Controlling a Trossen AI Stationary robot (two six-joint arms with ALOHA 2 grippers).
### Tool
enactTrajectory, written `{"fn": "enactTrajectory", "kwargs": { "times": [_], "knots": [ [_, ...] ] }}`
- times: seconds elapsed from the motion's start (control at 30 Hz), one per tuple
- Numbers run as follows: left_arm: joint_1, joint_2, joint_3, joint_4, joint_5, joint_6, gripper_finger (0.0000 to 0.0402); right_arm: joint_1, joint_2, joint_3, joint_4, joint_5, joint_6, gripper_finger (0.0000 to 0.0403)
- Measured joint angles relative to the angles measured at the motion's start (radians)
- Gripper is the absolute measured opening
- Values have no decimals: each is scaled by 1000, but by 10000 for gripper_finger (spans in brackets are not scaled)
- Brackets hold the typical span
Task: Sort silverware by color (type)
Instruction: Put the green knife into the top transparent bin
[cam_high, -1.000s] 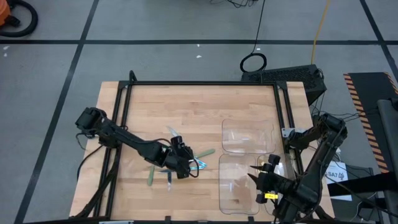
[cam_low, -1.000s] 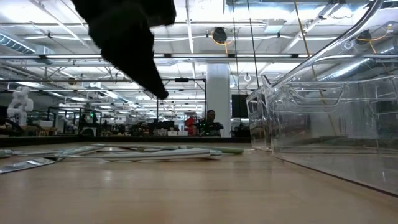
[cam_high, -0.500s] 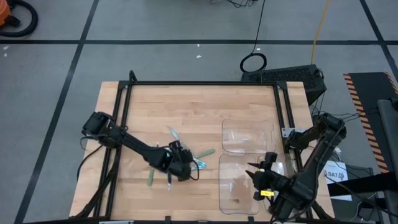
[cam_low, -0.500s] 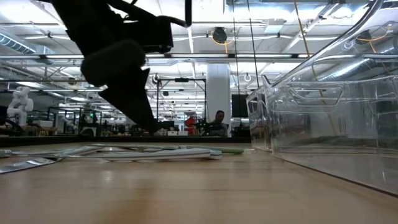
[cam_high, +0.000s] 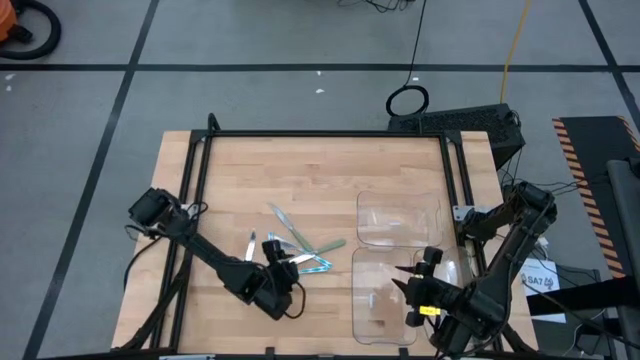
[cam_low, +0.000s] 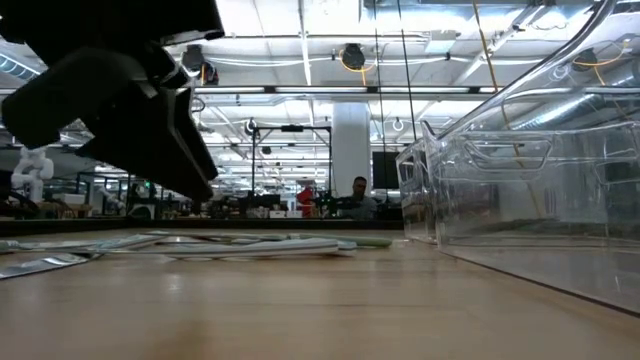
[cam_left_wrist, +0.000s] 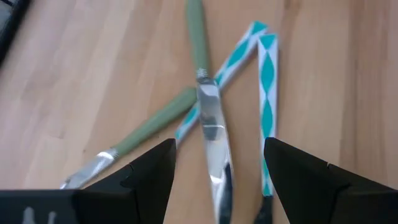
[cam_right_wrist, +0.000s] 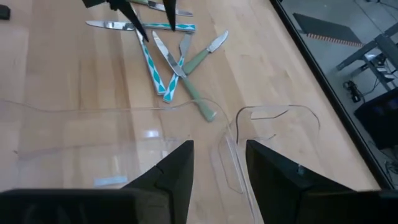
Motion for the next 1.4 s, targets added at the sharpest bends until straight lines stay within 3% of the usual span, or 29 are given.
{"fn": "enactTrajectory", "kwargs": {
  "times": [0.53,0.77,1.03,1.4],
  "knots": [
    [27,5,0,-3,36,-6,249,0,0,0,0,5,-65,141],
    [28,89,0,-16,45,14,199,0,0,0,1,8,-81,141],
    [47,103,0,-42,-7,18,154,0,0,0,3,9,-91,141],
    [64,116,1,-58,29,27,131,0,0,0,17,5,-83,141]
  ]
}}
